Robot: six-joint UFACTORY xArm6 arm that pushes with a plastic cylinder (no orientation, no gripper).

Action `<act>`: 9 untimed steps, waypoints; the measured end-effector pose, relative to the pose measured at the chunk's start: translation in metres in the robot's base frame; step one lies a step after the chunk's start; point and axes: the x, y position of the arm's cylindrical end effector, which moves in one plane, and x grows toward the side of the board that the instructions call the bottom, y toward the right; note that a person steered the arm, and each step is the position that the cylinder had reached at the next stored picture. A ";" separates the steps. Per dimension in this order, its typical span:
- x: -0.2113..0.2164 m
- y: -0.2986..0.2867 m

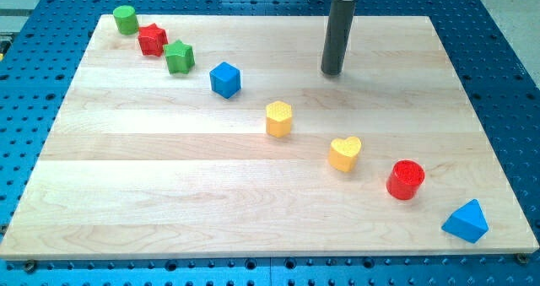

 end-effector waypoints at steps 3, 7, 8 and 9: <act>0.000 0.000; 0.090 0.030; 0.130 0.053; 0.137 0.053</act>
